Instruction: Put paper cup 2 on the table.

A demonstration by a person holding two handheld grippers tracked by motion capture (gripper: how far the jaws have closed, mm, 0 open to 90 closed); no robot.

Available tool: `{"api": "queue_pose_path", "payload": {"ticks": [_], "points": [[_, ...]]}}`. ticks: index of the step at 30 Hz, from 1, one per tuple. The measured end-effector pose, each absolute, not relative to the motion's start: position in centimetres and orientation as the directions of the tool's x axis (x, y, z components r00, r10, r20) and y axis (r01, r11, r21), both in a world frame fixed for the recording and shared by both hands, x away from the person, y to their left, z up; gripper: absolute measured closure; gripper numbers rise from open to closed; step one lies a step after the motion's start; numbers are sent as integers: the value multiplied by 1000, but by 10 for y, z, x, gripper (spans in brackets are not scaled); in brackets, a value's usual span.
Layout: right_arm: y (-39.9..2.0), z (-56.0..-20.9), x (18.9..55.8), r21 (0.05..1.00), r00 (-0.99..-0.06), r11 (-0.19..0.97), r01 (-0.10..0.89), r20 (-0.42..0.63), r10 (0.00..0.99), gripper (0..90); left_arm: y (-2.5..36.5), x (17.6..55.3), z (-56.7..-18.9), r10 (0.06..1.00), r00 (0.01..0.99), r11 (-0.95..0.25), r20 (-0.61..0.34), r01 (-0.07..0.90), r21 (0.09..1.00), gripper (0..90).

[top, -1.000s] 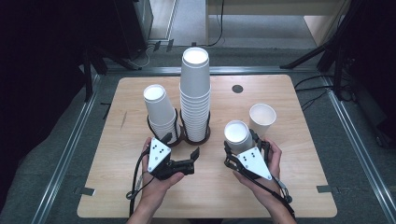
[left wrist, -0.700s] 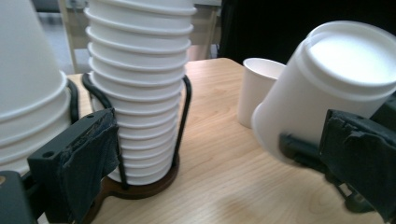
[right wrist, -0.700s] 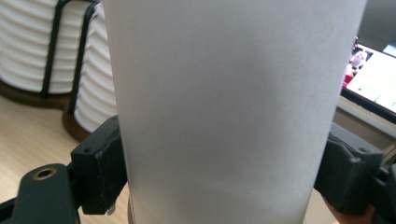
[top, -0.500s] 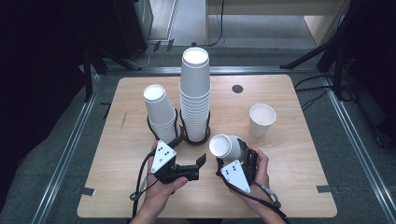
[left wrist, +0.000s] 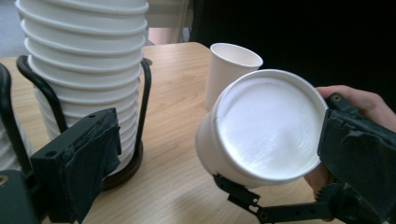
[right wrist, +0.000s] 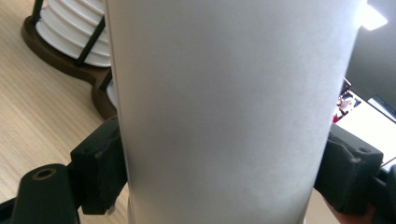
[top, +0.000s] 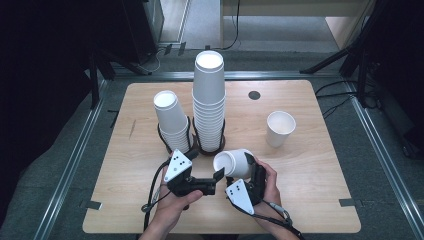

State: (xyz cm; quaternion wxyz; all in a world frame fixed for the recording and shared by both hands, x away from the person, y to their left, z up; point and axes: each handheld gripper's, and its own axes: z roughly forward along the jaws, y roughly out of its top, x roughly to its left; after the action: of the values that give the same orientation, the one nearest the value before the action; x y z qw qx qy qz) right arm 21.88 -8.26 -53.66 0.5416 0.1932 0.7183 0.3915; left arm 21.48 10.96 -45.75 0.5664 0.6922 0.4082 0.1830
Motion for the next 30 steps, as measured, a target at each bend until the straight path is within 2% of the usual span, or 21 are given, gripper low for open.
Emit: {"api": "queue_pose_path", "payload": {"ticks": [13, 16, 20, 22, 30], "points": [[-73, -542, 214, 736, -345, 652, -183, -669, 658, 159, 104, 217, -462, 728, 645, -58, -232, 396, 917, 0], [-71, -542, 213, 730, -343, 656, -192, -676, 652, 159, 103, 217, -463, 730, 645, -66, -226, 396, 916, 58], [-71, -540, 212, 726, -340, 654, -211, -682, 647, 158, 101, 217, -464, 723, 649, -77, -235, 414, 907, 80], [-70, -540, 211, 725, -340, 653, -218, -684, 646, 158, 101, 218, -465, 720, 651, -80, -241, 423, 903, 128], [-69, -539, 209, 713, -338, 656, -248, -698, 631, 156, 98, 217, -466, 716, 658, -109, -232, 433, 895, 161]]}}
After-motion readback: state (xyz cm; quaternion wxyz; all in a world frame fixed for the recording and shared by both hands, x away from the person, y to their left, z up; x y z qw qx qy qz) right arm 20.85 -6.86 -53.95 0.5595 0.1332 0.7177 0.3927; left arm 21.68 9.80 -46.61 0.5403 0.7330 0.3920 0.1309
